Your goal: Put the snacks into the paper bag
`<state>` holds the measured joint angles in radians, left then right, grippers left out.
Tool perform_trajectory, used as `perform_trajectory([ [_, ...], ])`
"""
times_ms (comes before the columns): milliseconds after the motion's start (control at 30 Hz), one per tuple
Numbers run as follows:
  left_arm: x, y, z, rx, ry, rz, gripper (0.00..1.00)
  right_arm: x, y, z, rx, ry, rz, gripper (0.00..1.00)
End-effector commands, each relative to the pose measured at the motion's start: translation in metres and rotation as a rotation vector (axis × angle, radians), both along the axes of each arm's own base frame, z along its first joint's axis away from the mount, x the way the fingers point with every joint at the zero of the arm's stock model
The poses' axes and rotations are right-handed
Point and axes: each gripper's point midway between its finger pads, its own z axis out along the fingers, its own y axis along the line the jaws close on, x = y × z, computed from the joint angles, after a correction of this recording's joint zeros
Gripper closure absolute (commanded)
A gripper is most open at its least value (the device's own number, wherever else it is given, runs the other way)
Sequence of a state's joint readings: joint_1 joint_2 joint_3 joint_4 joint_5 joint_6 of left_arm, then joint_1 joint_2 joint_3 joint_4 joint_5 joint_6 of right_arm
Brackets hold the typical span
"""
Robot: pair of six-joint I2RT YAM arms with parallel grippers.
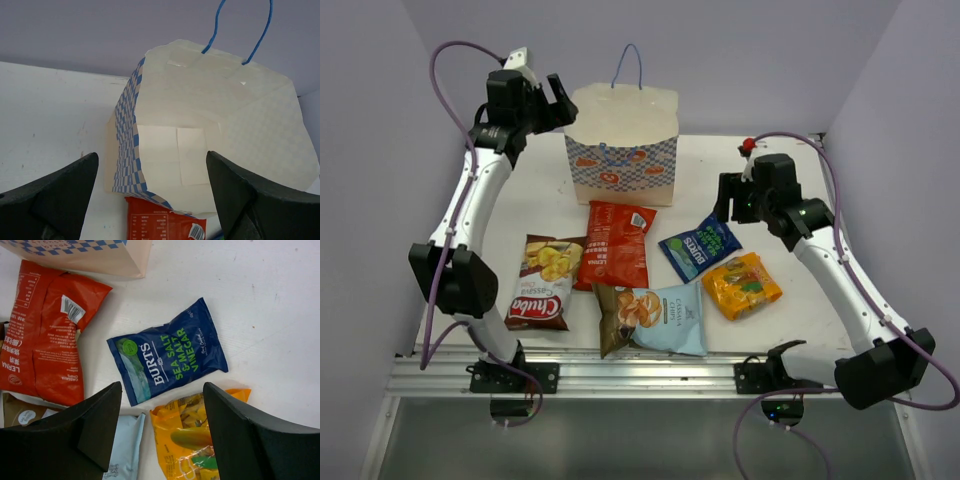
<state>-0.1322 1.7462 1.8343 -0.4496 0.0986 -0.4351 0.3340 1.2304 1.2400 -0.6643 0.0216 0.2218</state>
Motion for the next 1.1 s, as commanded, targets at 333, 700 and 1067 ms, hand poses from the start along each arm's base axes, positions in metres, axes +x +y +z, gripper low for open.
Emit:
perform_trajectory([
  [333,0.023,-0.001,-0.026,0.022,0.024,0.012,0.27,-0.001,0.002,0.002,0.000,0.003,-0.005,0.30],
  [700,0.037,-0.004,-0.038,0.026,0.042,0.003,1.00,-0.001,0.056,-0.065,0.120,0.134,0.178,0.28],
  [1067,0.024,-0.003,-0.047,0.023,0.077,0.007,1.00,0.029,0.149,-0.126,0.418,0.224,0.295,0.29],
])
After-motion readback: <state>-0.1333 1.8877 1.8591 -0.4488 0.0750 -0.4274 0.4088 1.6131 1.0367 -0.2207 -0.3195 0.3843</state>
